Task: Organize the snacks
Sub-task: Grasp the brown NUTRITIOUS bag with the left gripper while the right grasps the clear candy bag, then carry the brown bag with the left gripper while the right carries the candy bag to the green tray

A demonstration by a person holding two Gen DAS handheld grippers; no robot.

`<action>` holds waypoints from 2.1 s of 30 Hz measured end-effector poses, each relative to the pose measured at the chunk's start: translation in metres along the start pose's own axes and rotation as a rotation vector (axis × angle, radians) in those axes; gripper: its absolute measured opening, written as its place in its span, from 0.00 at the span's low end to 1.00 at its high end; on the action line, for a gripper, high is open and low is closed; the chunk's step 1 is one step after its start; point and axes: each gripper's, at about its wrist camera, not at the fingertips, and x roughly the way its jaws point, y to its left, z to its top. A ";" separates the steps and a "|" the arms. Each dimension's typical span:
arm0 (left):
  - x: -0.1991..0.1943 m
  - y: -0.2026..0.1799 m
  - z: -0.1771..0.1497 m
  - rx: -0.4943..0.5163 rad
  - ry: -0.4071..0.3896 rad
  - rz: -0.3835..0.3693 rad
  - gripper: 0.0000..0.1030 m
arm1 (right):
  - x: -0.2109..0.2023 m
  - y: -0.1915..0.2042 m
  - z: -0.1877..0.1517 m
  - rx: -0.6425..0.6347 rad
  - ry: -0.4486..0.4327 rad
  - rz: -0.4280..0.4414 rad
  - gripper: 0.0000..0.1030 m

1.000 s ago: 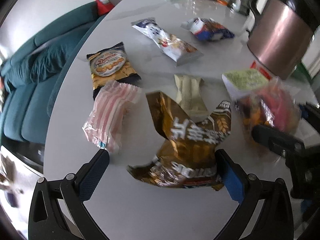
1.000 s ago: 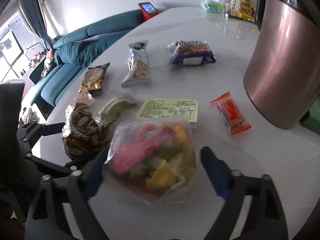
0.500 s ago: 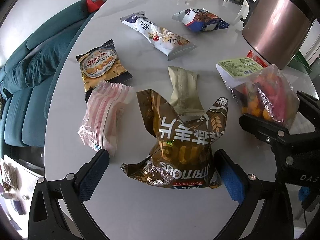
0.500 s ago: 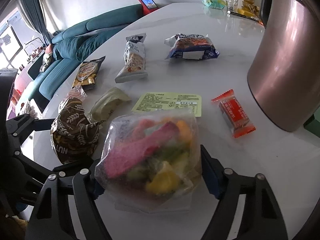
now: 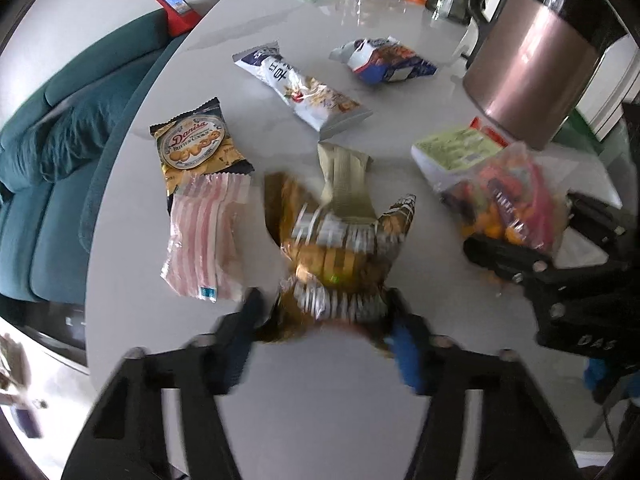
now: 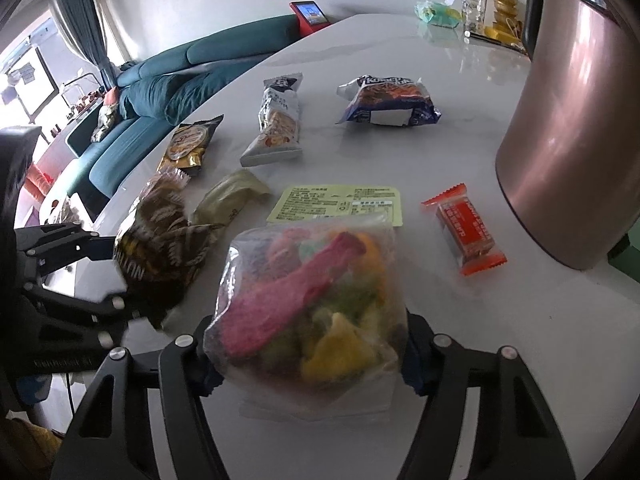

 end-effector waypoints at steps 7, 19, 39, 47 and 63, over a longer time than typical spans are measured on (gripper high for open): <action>-0.001 0.006 0.000 -0.035 -0.007 -0.054 0.16 | -0.004 -0.002 -0.006 0.008 -0.019 -0.011 0.46; -0.003 0.013 -0.002 -0.100 -0.018 -0.140 0.13 | -0.008 -0.001 -0.012 0.017 -0.049 -0.015 0.40; -0.032 -0.009 -0.006 0.102 -0.033 -0.172 0.13 | -0.045 0.002 -0.025 0.028 -0.086 0.005 0.39; -0.046 -0.032 -0.001 0.249 -0.053 -0.260 0.13 | -0.069 0.000 -0.047 0.096 -0.092 -0.066 0.39; -0.035 -0.205 0.012 0.542 -0.028 -0.388 0.13 | -0.151 -0.121 -0.123 0.268 -0.100 -0.200 0.39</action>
